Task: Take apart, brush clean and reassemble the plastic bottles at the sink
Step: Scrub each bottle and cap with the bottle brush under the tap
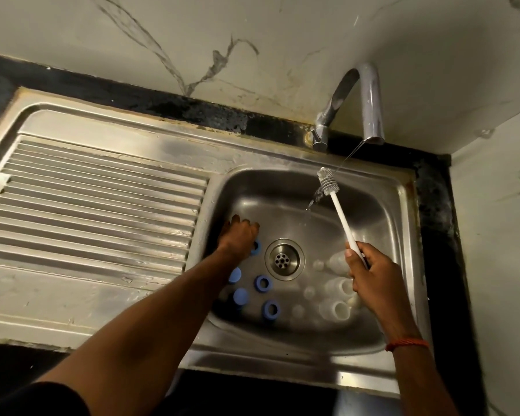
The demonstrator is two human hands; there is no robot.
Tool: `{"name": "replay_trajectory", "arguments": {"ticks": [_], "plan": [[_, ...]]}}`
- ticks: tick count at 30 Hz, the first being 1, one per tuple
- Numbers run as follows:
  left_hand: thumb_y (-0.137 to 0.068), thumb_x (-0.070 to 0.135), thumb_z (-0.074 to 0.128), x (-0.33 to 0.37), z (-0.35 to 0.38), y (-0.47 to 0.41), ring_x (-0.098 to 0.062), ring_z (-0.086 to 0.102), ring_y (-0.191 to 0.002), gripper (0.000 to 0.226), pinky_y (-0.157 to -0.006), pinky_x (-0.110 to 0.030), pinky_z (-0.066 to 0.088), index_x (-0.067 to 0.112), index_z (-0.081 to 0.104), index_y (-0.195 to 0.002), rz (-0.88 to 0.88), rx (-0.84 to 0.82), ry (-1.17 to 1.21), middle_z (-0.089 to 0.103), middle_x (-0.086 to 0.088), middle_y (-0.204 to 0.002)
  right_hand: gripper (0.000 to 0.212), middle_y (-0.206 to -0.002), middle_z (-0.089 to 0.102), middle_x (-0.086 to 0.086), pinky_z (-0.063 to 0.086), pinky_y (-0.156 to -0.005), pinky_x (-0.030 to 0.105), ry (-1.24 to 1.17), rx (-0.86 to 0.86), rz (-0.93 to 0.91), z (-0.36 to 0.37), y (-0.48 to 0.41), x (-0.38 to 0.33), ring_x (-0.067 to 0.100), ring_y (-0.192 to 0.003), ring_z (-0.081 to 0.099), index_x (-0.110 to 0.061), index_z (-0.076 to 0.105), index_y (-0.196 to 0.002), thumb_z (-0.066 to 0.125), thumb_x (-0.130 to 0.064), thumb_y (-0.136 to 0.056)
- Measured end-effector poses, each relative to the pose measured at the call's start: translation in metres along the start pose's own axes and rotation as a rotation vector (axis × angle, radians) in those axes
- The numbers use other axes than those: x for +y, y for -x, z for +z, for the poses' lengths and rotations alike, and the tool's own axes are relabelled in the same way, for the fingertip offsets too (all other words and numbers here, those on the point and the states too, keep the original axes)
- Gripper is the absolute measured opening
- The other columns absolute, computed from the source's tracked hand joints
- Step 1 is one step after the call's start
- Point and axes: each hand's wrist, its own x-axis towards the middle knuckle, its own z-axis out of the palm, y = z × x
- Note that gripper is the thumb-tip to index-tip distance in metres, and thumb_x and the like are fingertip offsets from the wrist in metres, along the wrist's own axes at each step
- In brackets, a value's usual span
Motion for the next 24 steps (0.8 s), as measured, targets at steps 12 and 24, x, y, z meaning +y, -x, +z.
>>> {"name": "replay_trajectory", "arguments": {"ticks": [12,24], "plan": [[-0.090,0.013,0.069,-0.002,-0.049,0.005,-0.025,0.056,-0.118,0.039,-0.103,-0.038,0.048,0.015,0.059,-0.128,0.037,0.354,0.569,0.060,-0.009,-0.127,0.015,-0.066,0.062,0.008,0.054,-0.054,0.043,-0.057,0.067,-0.084,-0.007,0.006,-0.010,0.026,-0.056,0.059,-0.023,0.067,-0.102,0.055,-0.031,-0.100],[-0.102,0.038,0.054,0.027,-0.095,0.061,-0.035,0.070,-0.105,0.040,-0.085,-0.050,0.060,0.006,0.063,-0.122,0.055,0.274,2.301,0.069,-0.019,-0.118,0.013,-0.063,0.060,0.000,0.051,-0.058,0.035,0.021,-0.189,-0.200,-0.008,0.043,-0.014,0.006,-0.054,0.054,-0.036,0.064,-0.100,0.053,-0.029,-0.101]]}}
